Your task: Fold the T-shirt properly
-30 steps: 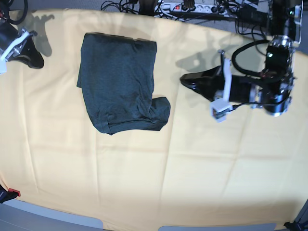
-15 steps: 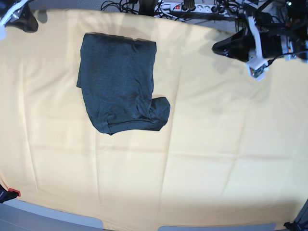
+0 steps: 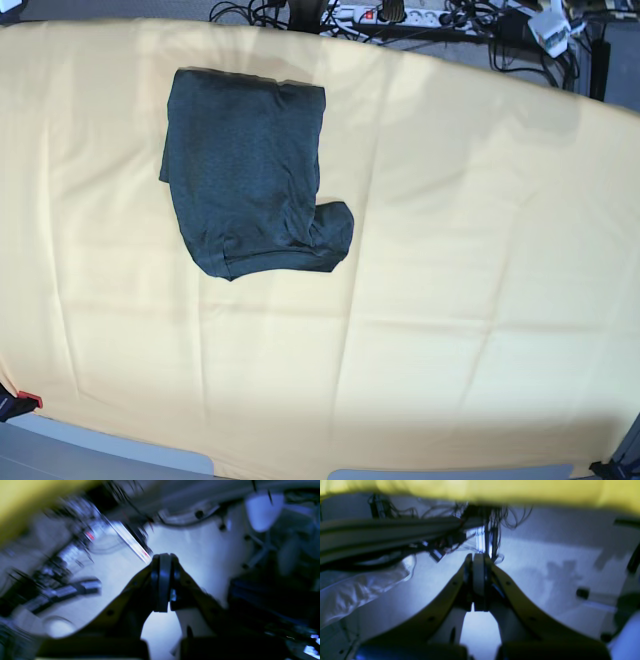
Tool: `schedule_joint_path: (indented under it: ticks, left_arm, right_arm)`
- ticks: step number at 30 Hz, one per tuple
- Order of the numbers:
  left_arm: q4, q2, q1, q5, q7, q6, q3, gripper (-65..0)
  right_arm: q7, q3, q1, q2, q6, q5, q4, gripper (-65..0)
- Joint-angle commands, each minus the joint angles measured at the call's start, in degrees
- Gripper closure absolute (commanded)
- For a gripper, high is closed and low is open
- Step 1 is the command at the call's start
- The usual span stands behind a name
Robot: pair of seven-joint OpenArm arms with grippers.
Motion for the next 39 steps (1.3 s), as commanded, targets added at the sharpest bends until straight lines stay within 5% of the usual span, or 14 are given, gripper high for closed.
schedule_joint_path:
  ticks: [1,6,11,21,31,39]
  left_arm:
    - [0.5,0.4,2.2,-1.4,-0.4,-1.0,-0.4,0.0]
    - [-3.5,4.6,4.9,0.1,-0.4,-4.0,0.2,0.0]
    - [-12.4,4.7,2.4,5.1,-0.4,-4.0,5.6,0.0]
    - [-39.3,4.7,-15.7,15.8,-4.6,-5.0,20.3,0.0]
    - [-65.3,4.7,-29.0,34.2,-22.6,-5.0,32.2,0.0]
    - [-80.5,4.9,-38.2,49.0,-48.9,-5.0,43.2,0.0]
  right_arm:
    - [0.4,0.4,-2.2,0.4,0.1,0.9,0.2,0.0]
    - [0.4,-4.6,-5.5,1.1,0.1,0.9,-4.5,0.0]
    - [0.4,-15.3,-4.2,4.9,0.1,0.9,-14.5,0.0]
    - [15.3,-32.7,8.9,8.4,0.1,-23.4,-35.7,0.0]
    - [36.9,-45.9,21.4,8.5,0.1,-46.4,-60.9,0.0]
    - [62.4,-55.6,31.1,7.8,0.1,-64.2,-76.4,0.0]
